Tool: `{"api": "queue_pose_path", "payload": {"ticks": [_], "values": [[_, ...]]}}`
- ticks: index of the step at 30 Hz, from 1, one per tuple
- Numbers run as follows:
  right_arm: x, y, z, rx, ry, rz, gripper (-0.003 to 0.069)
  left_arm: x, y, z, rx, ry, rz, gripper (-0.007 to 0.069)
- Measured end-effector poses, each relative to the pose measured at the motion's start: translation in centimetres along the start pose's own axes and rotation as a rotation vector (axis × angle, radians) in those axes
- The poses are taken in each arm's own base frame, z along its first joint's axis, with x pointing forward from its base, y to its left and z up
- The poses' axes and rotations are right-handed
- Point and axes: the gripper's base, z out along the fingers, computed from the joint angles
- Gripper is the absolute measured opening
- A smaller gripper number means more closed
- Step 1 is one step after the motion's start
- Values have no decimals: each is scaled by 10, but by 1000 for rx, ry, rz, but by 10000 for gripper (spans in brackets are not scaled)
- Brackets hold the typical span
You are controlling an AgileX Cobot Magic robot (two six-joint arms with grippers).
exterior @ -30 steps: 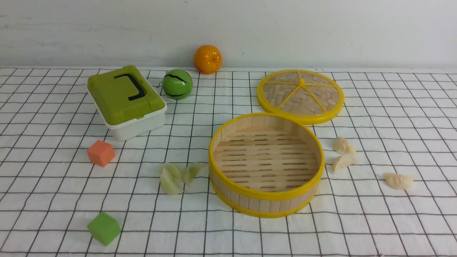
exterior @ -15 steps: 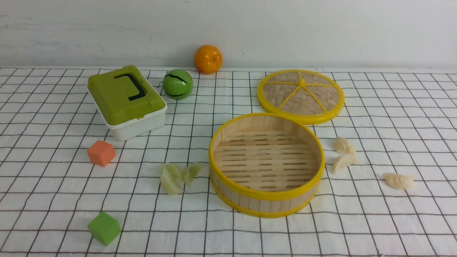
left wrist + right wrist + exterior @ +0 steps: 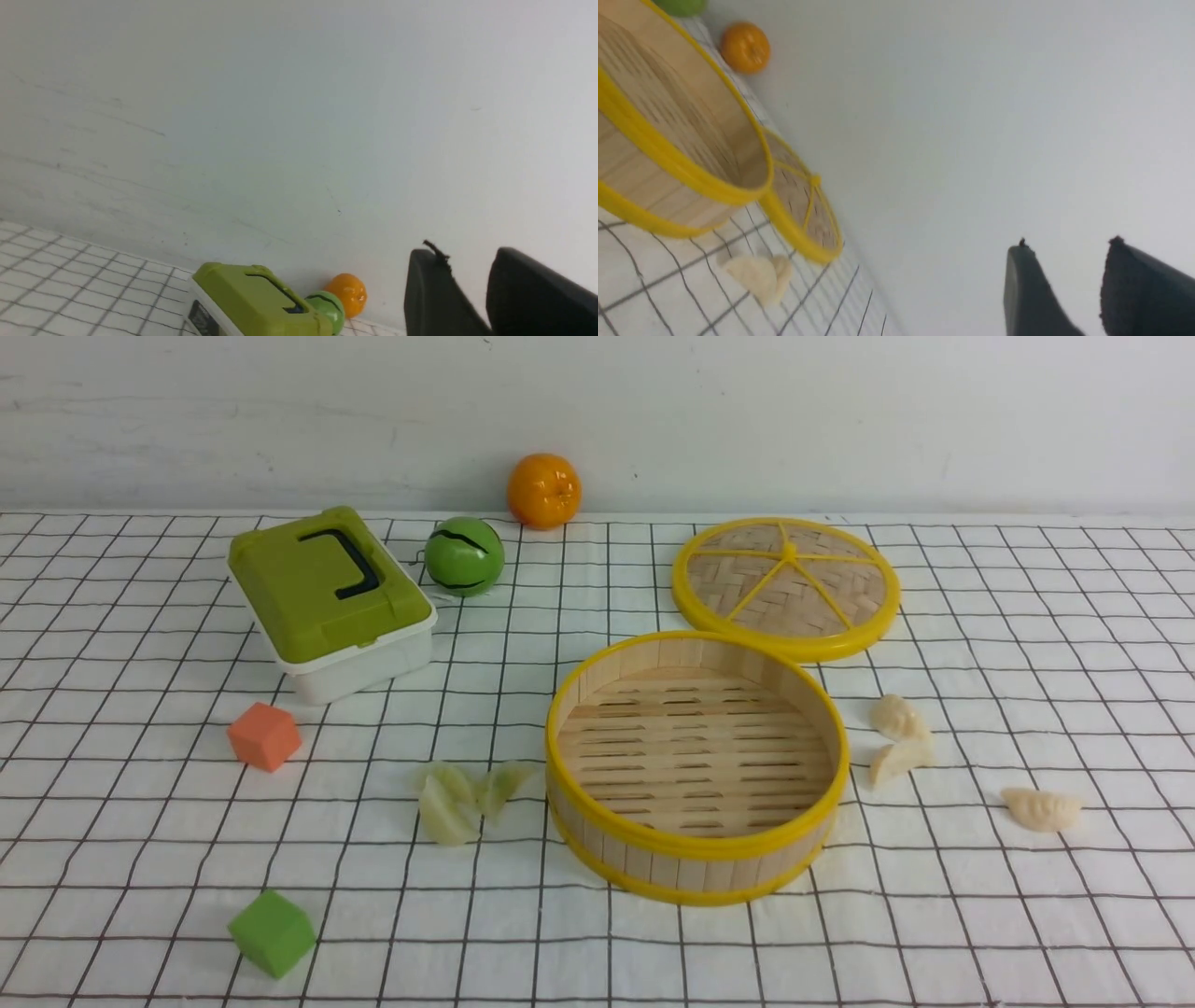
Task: Put the dumplings into the steamer on the table with the white tablecloth.
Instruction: 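Reach for and grasp a dumpling on the table with the left gripper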
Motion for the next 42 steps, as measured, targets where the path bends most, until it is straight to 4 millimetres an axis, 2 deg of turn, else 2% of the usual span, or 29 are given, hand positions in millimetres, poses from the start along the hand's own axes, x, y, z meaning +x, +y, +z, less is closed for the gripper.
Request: {"api": "queue_pose_path", "payload": {"ticks": [2,7,11,15,17,18,21,23,24,26,29,32,34,38,42], "values": [[-7,3,0,-34,-76,-52,240,0,0,0,-1,-1,-53,183],[-31,11,-6,-112,-359,-90,236,-2,0,0,6,-22,-387,183],[-41,2,-9,-40,-457,37,235,-9,-5,2,28,-18,-404,120],[-41,-29,-10,181,-459,339,235,-43,-19,8,31,-17,-345,-2],[-36,-54,-11,331,-404,571,235,-68,-28,18,-5,18,-309,-13],[-34,-56,-11,343,-383,599,235,-68,-27,21,-24,42,-301,-13],[-20,-84,-12,511,-233,1019,223,-87,-32,50,-124,171,-210,-13],[-12,-87,-7,531,-128,1166,192,-88,-31,66,-161,230,-156,-13],[-7,-85,-4,524,-63,1205,171,-84,-29,76,-184,276,-136,-13],[8,-74,12,470,153,1245,76,-68,-22,101,-243,392,-123,-13],[24,-64,26,434,331,1299,-7,-49,-15,119,-326,556,-114,-13],[35,-56,36,441,465,1447,-18,-31,-16,136,-394,801,-68,-13],[35,-56,44,411,505,1511,-18,-19,-24,145,-390,970,-26,-13],[25,-59,65,201,493,1404,-11,9,-46,162,-248,1257,98,-13],[24,-59,89,50,509,1289,-8,42,-77,175,-28,1443,169,-13]]}}
